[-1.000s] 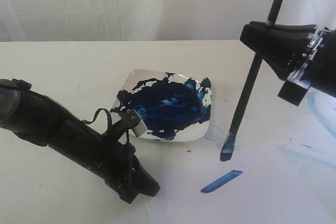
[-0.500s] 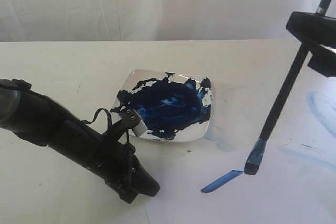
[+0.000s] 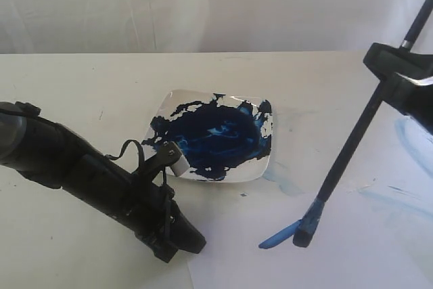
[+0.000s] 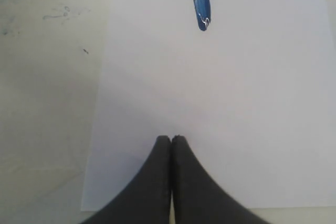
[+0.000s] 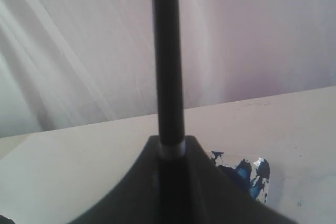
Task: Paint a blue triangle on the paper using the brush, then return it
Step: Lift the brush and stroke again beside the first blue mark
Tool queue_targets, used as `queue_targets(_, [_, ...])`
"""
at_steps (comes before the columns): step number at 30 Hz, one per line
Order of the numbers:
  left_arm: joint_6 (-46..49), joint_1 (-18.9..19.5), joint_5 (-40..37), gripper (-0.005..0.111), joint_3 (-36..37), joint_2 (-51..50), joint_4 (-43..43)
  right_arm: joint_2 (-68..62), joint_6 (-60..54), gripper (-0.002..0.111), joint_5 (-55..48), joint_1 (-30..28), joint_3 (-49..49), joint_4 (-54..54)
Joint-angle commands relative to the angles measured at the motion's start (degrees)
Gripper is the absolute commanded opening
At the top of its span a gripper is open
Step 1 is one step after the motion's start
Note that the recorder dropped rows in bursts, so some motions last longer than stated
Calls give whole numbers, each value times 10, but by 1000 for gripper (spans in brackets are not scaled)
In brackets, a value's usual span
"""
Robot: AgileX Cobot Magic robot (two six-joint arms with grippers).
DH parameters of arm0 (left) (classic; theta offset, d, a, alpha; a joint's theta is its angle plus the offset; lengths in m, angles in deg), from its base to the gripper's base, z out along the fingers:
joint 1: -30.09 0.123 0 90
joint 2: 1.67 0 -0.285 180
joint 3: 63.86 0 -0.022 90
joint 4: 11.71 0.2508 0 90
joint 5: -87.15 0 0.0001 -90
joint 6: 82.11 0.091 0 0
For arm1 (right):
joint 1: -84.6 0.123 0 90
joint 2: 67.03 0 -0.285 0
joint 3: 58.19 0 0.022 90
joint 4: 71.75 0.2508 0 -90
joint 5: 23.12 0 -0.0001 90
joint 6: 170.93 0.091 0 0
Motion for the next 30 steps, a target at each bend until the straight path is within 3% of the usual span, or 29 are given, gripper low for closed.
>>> queue_targets(1, [-3, -4, -2, 0, -1, 1, 11, -49, -123, 0, 45, 42, -2, 99])
queue_targets(10, [-3, -4, -2, 0, -1, 1, 11, -123, -190, 0, 166, 78, -2, 103])
queue_targets(30, [-3, -4, -2, 0, -1, 1, 11, -209, -234, 0, 212, 78, -1, 100])
